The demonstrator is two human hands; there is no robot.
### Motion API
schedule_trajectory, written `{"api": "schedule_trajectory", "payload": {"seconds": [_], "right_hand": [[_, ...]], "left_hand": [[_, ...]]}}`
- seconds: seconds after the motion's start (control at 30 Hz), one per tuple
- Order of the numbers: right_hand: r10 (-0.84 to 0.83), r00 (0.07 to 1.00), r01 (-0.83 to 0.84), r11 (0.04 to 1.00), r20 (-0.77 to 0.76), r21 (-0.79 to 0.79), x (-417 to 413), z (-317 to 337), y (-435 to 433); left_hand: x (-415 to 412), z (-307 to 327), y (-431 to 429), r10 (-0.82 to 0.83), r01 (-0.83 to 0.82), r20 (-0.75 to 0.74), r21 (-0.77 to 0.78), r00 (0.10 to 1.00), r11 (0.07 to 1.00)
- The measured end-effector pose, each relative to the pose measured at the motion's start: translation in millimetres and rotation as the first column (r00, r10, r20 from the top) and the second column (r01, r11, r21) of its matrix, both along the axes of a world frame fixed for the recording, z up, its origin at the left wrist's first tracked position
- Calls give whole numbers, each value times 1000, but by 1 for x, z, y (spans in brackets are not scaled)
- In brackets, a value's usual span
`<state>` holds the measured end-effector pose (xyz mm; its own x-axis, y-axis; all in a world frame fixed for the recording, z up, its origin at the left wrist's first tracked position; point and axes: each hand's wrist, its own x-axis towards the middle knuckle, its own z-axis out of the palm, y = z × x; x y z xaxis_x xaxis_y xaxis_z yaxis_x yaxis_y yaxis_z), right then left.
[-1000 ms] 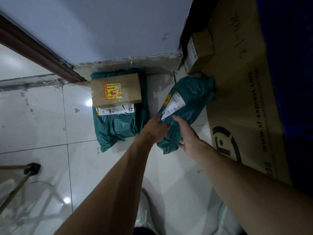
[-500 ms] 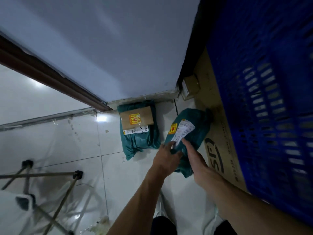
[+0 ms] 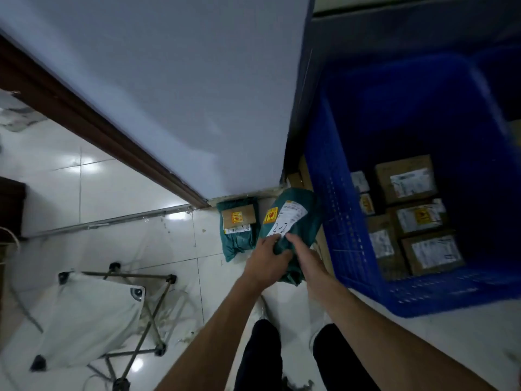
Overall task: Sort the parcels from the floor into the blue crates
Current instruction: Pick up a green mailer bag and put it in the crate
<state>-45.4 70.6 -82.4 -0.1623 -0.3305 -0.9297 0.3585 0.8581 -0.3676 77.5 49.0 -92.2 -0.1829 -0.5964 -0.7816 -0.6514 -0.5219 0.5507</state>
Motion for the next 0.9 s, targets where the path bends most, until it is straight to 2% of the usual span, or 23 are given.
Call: {"api": "schedule_trajectory", "payload": {"seconds": [0.17,0.3,0.53,0.73,0.8,0.83,0.9], "right_hand": [[73,997,-73,992,1,-104,-14,103,-3],[106,994,-107,969,-17,-224,-35,174,-9],[53,994,-85,925,-96,-370,-92,264,-23],[-61,971,-58,877,-230,-477,-154,316,-17],[-87,962,-51,874,-259,-483,-177,326,-11],[-99,957,-46,875,-272,-481,-189,330,-7],[-100,951,-57,876,-294,-480,-212,337,0]], "left_hand": [[-13,148,1,-32,31,0,-149,1000,988],[-30,215,2,-93,107,60,-319,994,942],[-81,301,9,-236,287,165,-576,958,766],[-143,334,17,-366,405,208,-669,907,623],[-164,343,17,-439,416,158,-691,885,591],[-173,348,16,-467,395,94,-690,879,606],[-191,362,13,-450,300,-79,-642,890,706]]}}
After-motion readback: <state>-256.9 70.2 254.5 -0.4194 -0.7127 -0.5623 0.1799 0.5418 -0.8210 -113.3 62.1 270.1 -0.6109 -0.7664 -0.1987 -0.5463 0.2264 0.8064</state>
